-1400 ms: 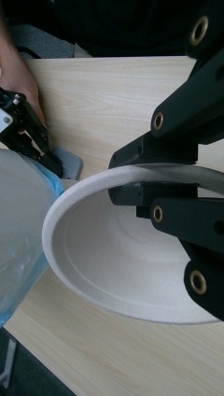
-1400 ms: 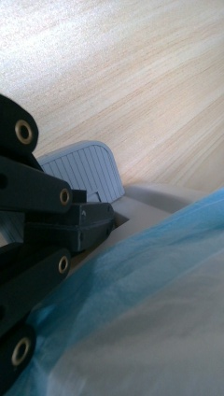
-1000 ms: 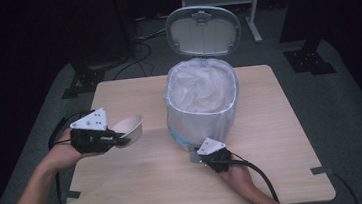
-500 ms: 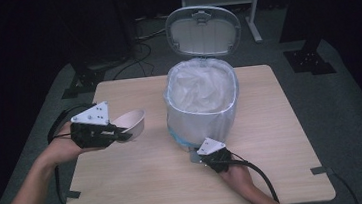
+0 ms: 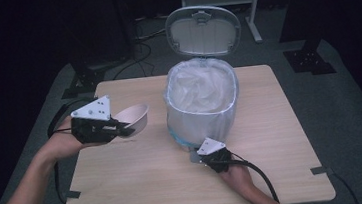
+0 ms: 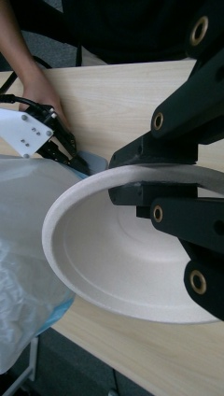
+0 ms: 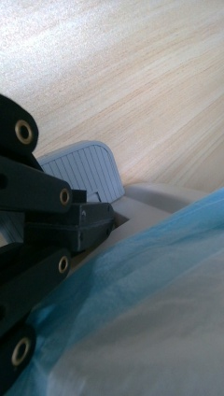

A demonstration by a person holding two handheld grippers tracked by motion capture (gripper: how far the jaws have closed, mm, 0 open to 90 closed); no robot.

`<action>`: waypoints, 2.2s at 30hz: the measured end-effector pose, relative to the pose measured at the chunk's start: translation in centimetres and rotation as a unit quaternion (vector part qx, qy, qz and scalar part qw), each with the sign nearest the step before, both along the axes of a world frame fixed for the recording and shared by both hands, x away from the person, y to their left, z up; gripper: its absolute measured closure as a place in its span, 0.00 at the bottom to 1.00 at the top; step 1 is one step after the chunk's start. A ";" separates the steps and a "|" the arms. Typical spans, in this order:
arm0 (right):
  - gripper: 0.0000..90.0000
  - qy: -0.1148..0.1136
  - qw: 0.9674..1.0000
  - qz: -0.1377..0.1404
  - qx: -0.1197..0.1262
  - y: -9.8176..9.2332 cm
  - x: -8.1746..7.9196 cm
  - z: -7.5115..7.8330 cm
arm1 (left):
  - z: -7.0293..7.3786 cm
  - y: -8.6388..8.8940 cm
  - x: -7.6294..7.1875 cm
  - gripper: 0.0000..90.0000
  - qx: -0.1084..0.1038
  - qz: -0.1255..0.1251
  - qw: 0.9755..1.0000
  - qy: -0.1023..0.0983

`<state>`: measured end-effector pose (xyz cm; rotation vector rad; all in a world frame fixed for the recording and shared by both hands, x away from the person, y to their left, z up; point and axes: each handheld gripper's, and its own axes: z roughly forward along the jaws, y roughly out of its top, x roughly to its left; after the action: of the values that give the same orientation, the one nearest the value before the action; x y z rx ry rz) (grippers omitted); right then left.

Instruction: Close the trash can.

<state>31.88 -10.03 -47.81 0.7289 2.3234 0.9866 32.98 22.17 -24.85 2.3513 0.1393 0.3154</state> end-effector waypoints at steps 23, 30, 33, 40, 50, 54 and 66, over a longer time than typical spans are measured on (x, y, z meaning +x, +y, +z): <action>1.00 -0.001 1.000 0.000 -0.001 0.0 0.0 0.0 | 3.3 -1.5 -0.2 0.92 0.014 -0.011 1.000 -0.024; 1.00 0.000 1.000 0.000 -0.001 0.0 0.0 0.0 | 4.0 -1.8 -0.2 0.92 0.020 -0.012 0.999 -0.028; 1.00 -0.001 1.000 0.001 -0.001 0.0 0.0 0.0 | 4.3 -2.0 -0.2 0.92 0.025 -0.018 0.999 -0.033; 1.00 0.000 1.000 0.000 -0.001 0.0 0.0 0.0 | 4.9 -2.7 -0.2 0.92 0.029 -0.021 0.999 -0.036; 1.00 -0.001 1.000 0.001 -0.002 0.0 0.0 0.0 | 5.5 -3.0 -0.3 0.92 0.035 -0.023 0.998 -0.040; 1.00 -0.002 1.000 0.001 -0.002 0.0 0.0 0.0 | 5.8 -3.3 -0.3 0.92 0.036 -0.025 0.998 -0.041; 1.00 -0.001 1.000 0.000 -0.002 0.0 0.0 0.0 | 6.6 -4.4 -0.2 0.92 0.043 -0.036 0.997 -0.050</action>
<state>31.89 -10.04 -47.83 0.7264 2.3221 0.9821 32.83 17.73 -18.27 2.4132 -0.0064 0.4099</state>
